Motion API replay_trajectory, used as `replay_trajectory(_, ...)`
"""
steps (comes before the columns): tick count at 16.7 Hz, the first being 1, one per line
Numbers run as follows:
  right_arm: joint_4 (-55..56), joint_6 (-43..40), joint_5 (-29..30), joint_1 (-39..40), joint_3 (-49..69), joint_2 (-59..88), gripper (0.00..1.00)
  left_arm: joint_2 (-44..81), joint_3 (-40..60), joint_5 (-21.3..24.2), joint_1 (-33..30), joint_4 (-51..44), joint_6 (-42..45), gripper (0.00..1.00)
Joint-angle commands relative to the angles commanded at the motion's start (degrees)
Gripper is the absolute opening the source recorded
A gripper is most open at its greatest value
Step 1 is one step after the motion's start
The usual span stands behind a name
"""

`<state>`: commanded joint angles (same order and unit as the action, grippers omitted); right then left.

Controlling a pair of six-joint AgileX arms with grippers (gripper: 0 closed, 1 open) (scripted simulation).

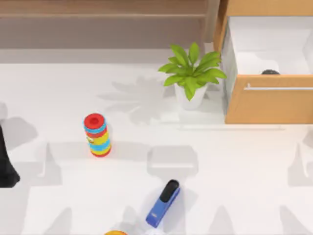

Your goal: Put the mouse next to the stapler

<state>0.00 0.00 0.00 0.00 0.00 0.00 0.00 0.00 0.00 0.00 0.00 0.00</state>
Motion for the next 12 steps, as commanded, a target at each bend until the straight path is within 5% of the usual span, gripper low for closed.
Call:
replay_trajectory(6,-3.4,1.8,-0.5,0.9,5.5,4.8,1.0,0.0,0.0,0.0,0.0,0.0,0.0,1.0)
replay_trajectory(12,-17.1,7.6,-2.1,4.7,29.6,26.4,1.0,0.0,0.0,0.0,0.0,0.0,0.0,1.0)
